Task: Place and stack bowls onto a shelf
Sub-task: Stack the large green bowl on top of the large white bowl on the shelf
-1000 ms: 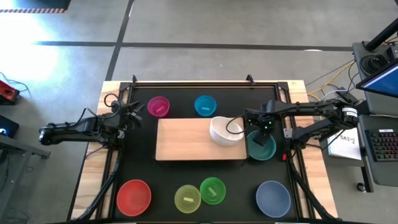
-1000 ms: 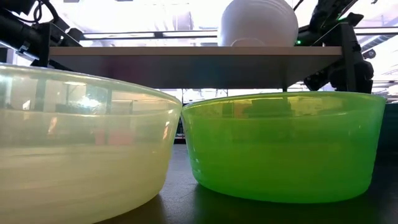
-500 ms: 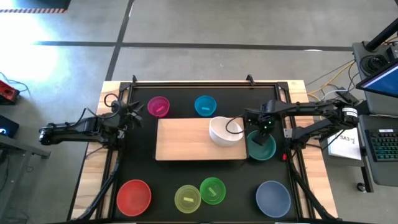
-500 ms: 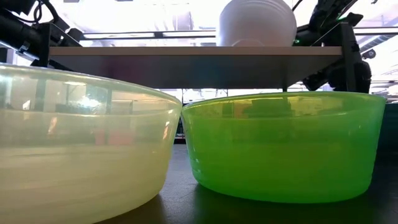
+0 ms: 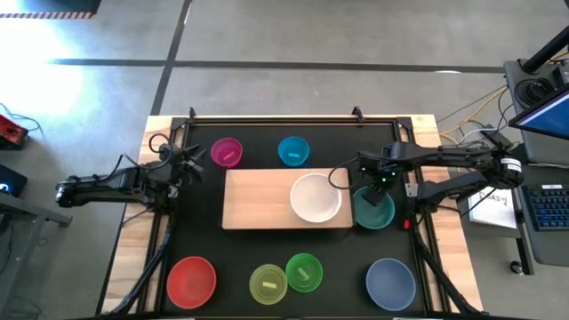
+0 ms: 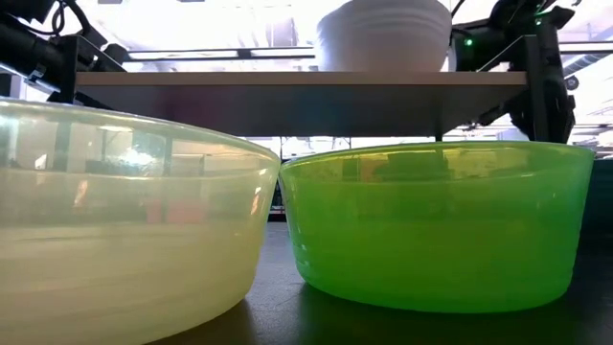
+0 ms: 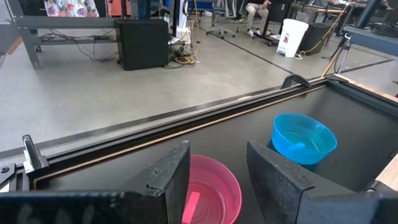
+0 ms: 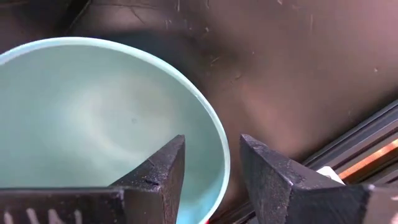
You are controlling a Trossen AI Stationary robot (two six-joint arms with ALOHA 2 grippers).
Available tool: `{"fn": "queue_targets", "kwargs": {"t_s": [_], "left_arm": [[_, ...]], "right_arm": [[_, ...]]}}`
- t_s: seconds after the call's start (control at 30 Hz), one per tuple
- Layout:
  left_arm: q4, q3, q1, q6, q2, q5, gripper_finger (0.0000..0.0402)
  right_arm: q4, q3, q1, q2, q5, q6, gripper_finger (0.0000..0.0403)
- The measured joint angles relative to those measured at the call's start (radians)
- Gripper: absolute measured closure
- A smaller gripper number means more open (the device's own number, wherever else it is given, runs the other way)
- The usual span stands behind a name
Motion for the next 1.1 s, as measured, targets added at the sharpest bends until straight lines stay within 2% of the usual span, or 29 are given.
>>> {"fn": "queue_targets", "kwargs": {"t_s": [0.2,0.43,0.5,0.63,0.87,1.1], "left_arm": [[0.0,0.0,0.0,0.0,0.0,0.0,0.026],[0.0,0.0,0.0,0.0,0.0,0.0,0.026],[0.0,0.0,0.0,0.0,0.0,0.0,0.026],[-0.007,0.0,0.0,0.0,0.0,0.0,0.026],[-0.008,0.0,0.0,0.0,0.0,0.0,0.026],[-0.008,0.0,0.0,0.0,0.0,0.0,0.026]], "right_arm": [[-0.012,0.0,0.0,-0.022,0.005,0.138,0.0262],[-0.069,-0.001,0.0,0.019,-0.021,0.274,0.0262],[-0.067,-0.003,0.0,0.028,-0.053,0.282,0.0262],[-0.061,-0.004,0.0,0.041,-0.054,0.282,0.0262],[-0.053,-0.016,-0.003,0.047,0.033,0.262,0.0262],[-0.039,-0.038,-0.012,0.048,0.039,0.262,0.0262]]}}
